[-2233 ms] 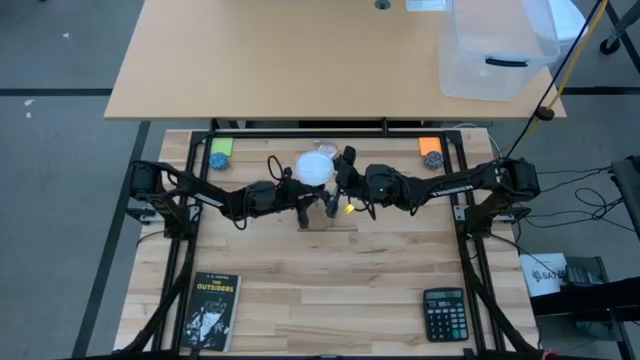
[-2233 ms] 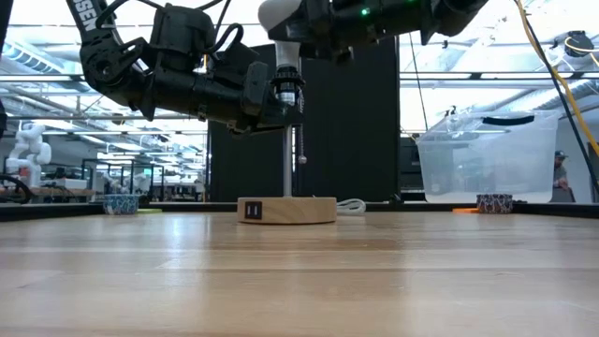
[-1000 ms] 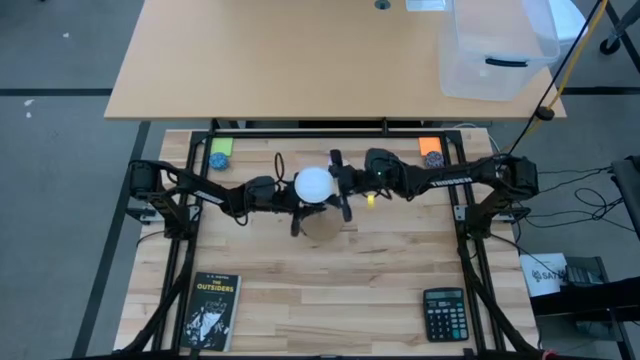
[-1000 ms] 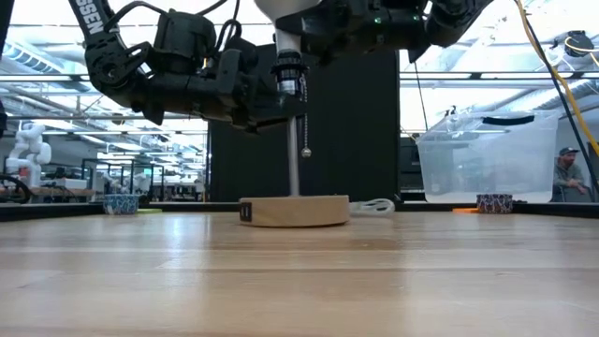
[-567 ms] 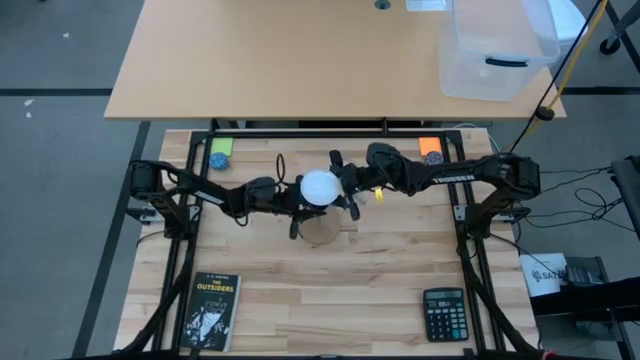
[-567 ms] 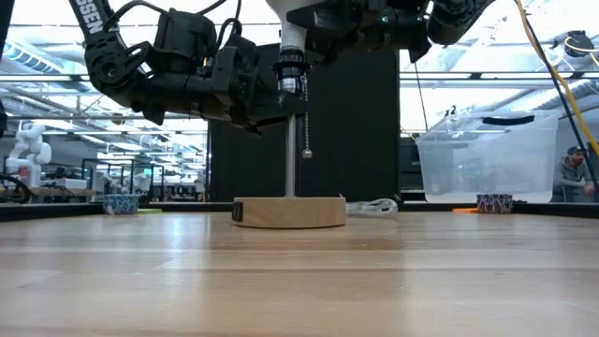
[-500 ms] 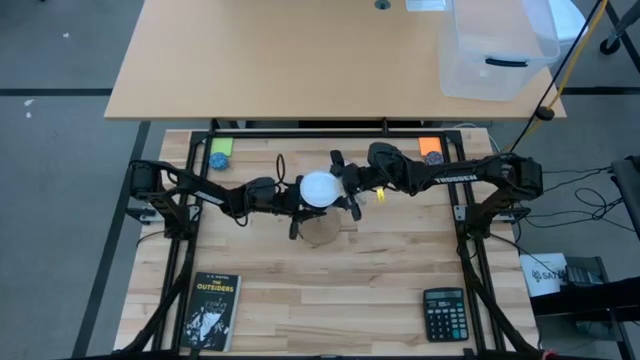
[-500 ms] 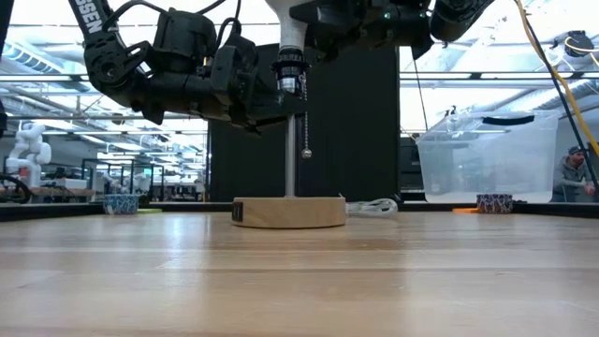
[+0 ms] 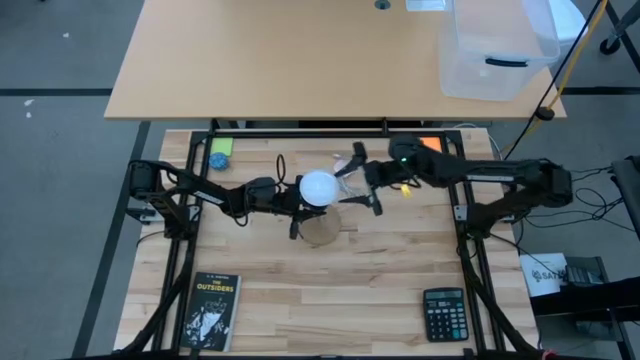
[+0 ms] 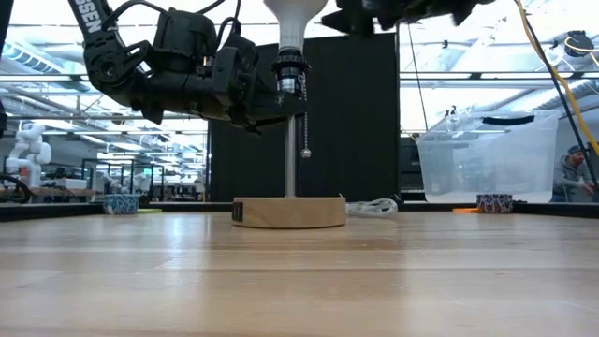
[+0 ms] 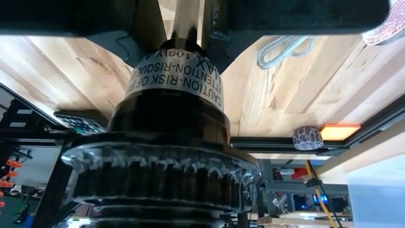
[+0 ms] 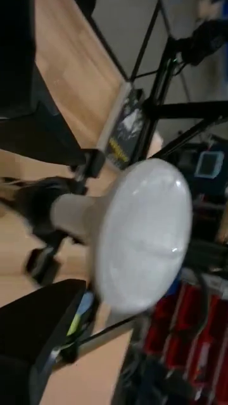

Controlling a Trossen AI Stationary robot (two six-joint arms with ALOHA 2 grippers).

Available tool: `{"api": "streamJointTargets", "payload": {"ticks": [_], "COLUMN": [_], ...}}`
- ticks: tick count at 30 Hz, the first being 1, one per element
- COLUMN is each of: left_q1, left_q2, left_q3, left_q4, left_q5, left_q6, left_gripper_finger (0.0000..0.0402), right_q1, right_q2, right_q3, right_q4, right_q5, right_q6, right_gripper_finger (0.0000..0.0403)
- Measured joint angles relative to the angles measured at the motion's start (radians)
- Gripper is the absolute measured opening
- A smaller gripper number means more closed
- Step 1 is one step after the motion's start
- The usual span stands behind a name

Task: Screw lightbulb
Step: Remove the lightbulb from the lamp

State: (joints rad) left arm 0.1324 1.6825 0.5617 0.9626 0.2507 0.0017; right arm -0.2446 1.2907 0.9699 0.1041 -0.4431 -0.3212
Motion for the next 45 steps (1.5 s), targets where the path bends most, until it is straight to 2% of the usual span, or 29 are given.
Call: {"api": "streamJointTargets", "payload": {"ticks": [5,9,16,22,25,36,41,45], "left_q1": [-0.002,-0.003,-0.002,-0.001,-0.001,-0.001,-0.001,-0.001], "left_q2": [0.000,0.000,0.000,0.000,0.000,0.000,0.000,0.000], "left_q3": [0.000,-0.001,0.000,0.000,0.000,0.000,0.000,0.000], "left_q4": [0.000,0.004,0.000,-0.003,-0.003,-0.005,-0.005,-0.004], "left_q5": [-0.060,-0.099,-0.210,-0.308,-0.324,-0.372,-0.378,-0.385], "left_q6": [0.000,0.000,-0.029,-0.050,-0.050,-0.056,-0.056,-0.064], "left_gripper_finger": [0.0070,0.0069,0.0069,0.0069,0.0069,0.0069,0.0069,0.0069], "right_q1": [-0.011,-0.008,-0.009,0.009,0.044,0.176,0.213,0.220], "right_q2": [-0.106,-0.110,-0.062,-0.063,-0.037,0.175,0.267,0.309], "right_q3": [0.000,-0.005,-0.154,-0.286,-0.324,-0.330,-0.330,-0.300], "right_q4": [-0.179,-0.208,0.143,0.400,0.512,0.825,0.996,1.028], "right_q5": [0.109,0.134,0.255,0.267,0.349,0.636,0.727,0.758], "right_q6": [-0.013,0.016,0.089,0.222,0.255,0.230,0.227,0.229], "right_gripper_finger": [0.0303,0.0303,0.0303,0.0303,0.0303,0.0303,0.0303,0.0303]}}
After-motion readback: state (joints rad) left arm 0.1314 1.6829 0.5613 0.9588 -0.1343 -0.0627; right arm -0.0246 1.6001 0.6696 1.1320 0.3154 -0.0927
